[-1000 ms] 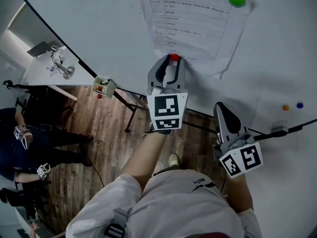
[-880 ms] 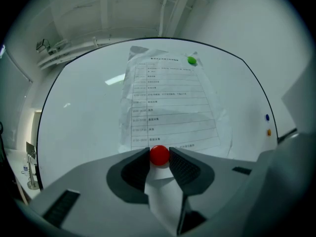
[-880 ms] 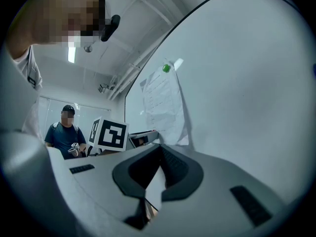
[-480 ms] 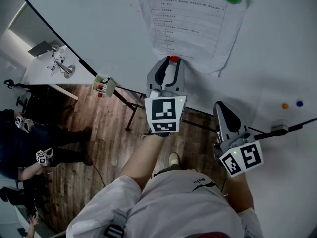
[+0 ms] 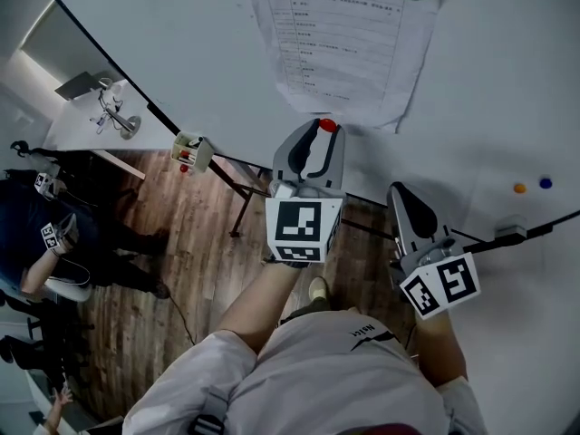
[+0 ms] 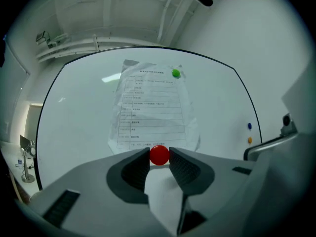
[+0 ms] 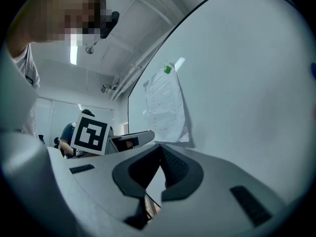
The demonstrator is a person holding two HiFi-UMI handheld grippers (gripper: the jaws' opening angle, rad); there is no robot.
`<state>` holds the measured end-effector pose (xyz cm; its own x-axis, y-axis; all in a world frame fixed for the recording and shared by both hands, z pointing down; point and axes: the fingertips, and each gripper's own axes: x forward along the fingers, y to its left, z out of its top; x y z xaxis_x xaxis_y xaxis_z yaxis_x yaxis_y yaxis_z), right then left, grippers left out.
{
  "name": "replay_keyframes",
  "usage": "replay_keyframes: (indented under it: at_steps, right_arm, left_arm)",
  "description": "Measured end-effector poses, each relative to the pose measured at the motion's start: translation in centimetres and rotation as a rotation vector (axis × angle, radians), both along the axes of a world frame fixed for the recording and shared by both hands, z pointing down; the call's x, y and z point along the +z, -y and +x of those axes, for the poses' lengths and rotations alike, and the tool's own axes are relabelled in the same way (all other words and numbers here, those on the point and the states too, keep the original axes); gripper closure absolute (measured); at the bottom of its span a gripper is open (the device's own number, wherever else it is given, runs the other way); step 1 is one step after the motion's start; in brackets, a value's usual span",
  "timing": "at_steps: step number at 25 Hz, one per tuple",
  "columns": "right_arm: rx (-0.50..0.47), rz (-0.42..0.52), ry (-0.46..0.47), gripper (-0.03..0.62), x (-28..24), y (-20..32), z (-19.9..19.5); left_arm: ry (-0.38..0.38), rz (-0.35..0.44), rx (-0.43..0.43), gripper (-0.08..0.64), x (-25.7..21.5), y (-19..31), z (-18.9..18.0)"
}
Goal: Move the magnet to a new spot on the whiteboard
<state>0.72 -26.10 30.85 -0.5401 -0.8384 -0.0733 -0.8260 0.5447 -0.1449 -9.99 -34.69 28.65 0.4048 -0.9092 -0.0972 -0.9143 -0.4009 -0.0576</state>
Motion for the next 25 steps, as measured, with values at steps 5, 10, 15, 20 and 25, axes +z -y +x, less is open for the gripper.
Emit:
replay_keyframes:
  at_steps: [5, 10, 15, 20, 25]
  right_arm:
    - [-0.014, -0.001, 0.000, 0.578, 0.1, -0.9, 0.2]
    - [-0.024, 0.004, 0.005, 0.578, -0.1, -2.0, 0.8]
    - [-0.038, 0.013, 0.007, 0.578, -0.3, -3.2, 1.0]
    - [-0.051, 0.018, 0.006, 0.578, -0.3, -4.5, 1.2]
    - [-0.058, 0.017, 0.008, 0.578, -0.2, -5.5, 1.5]
  left_arm:
    - [-0.008, -0.015, 0.029, 0.428, 0.6, -2.6, 1.0]
    - [-0.023, -0.037, 0.055, 0.428, 1.2, -5.4, 2.0]
    - [-0.039, -0.044, 0.075, 0.428, 1.5, -8.1, 2.9]
    - [-0.046, -0.043, 0.079, 0.428, 1.6, -10.4, 3.6]
    - [-0.049, -0.052, 0.089, 0.428, 2.0, -12.3, 4.3]
